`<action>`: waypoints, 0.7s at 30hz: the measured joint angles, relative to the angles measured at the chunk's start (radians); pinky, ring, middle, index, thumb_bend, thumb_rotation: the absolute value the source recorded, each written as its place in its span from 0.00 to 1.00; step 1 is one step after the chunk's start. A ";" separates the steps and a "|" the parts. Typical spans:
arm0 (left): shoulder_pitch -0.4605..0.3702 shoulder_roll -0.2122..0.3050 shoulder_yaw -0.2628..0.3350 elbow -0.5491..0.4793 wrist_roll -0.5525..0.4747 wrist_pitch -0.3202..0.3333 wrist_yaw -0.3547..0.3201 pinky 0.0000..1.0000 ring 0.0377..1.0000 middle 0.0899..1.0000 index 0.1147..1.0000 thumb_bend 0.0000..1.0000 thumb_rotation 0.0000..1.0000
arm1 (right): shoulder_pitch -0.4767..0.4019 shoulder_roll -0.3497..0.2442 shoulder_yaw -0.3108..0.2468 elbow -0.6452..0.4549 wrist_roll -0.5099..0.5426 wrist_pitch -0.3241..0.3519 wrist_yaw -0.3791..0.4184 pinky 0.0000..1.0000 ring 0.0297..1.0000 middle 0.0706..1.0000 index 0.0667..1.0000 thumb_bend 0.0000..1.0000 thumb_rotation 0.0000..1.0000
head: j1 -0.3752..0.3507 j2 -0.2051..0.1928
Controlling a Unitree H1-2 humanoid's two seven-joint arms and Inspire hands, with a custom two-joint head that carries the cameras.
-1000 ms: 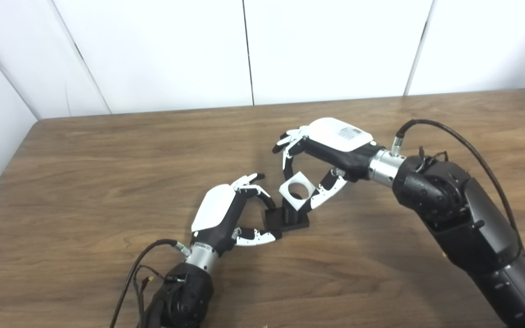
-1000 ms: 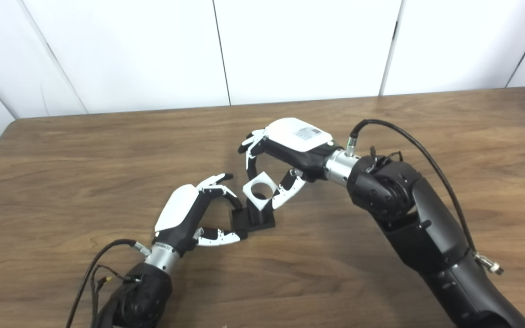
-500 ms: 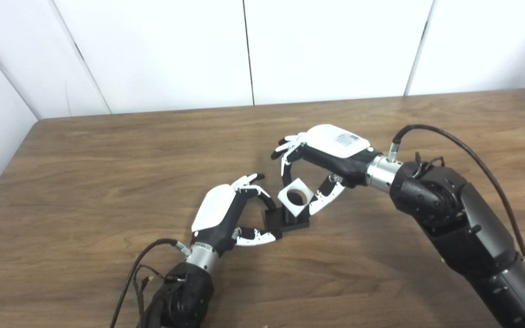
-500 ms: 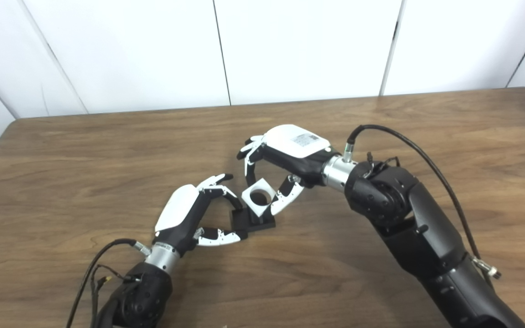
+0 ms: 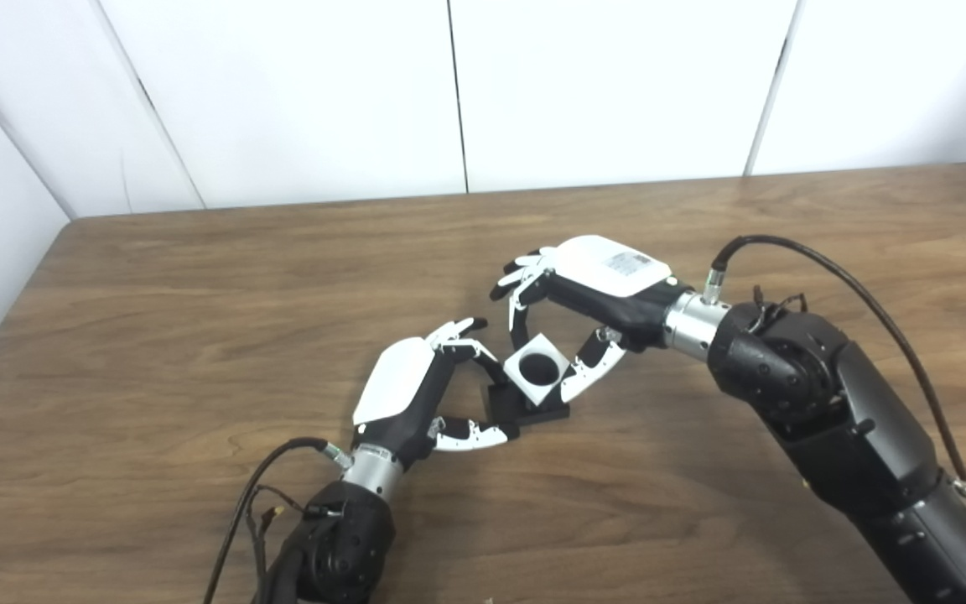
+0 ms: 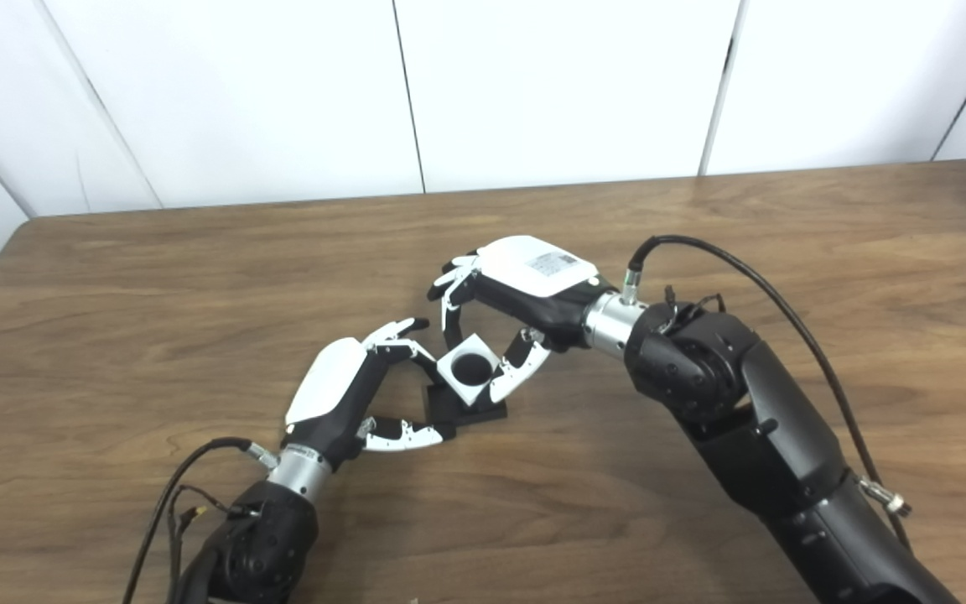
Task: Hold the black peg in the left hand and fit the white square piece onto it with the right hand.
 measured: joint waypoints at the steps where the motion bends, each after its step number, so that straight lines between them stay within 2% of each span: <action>1: 0.000 0.000 0.000 0.000 0.000 0.000 0.000 0.81 0.92 0.90 0.43 0.52 0.08 | 0.000 0.001 0.000 0.003 -0.001 -0.001 0.000 0.95 0.91 0.82 0.44 0.52 0.14 | 0.000 0.000; 17: 0.000 -0.003 -0.006 -0.007 0.004 0.014 -0.003 0.83 0.93 0.90 0.43 0.52 0.08 | 0.019 0.006 0.015 0.148 -0.011 -0.042 -0.055 0.88 0.88 0.81 0.44 0.52 0.14 | 0.006 0.008; 21: 0.000 -0.003 -0.006 -0.007 0.004 0.016 -0.004 0.82 0.93 0.90 0.43 0.52 0.08 | 0.021 -0.001 0.014 0.177 -0.008 -0.077 -0.090 0.88 0.89 0.81 0.44 0.52 0.14 | 0.005 0.009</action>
